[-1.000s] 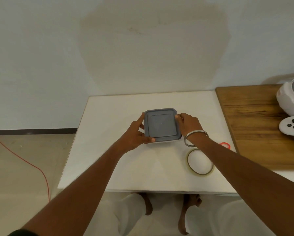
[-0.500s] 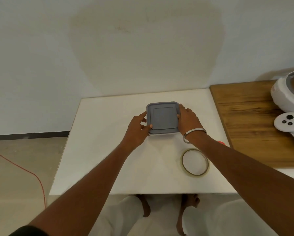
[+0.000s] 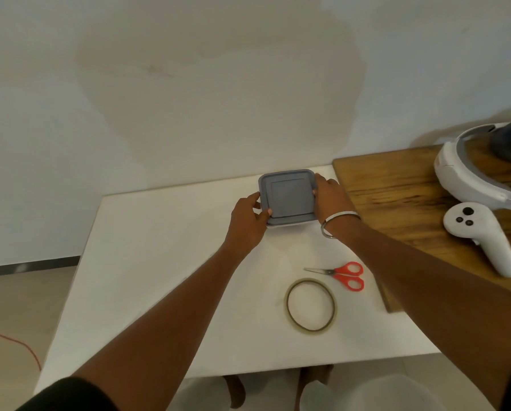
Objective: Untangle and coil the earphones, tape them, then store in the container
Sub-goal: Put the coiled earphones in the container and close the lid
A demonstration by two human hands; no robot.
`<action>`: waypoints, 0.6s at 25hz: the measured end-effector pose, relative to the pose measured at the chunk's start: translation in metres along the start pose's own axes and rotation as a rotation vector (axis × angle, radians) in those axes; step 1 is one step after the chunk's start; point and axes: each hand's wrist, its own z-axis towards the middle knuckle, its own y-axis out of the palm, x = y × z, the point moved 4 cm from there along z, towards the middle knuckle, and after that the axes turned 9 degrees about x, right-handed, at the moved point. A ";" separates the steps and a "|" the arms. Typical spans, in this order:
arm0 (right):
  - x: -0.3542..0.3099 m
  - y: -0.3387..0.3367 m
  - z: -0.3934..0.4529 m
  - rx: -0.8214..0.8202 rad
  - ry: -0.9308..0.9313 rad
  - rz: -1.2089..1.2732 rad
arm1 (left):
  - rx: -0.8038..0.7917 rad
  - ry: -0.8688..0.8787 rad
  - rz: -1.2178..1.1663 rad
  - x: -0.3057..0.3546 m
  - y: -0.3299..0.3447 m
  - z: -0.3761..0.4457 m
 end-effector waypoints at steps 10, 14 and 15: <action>0.027 -0.006 0.007 0.092 0.039 -0.033 | 0.046 -0.131 -0.033 0.005 0.020 -0.002; 0.022 -0.018 -0.037 0.248 -0.057 -0.100 | 0.066 -0.123 0.027 0.002 0.007 -0.057; 0.020 -0.018 -0.052 0.240 -0.103 -0.074 | 0.057 -0.106 0.031 0.000 0.006 -0.074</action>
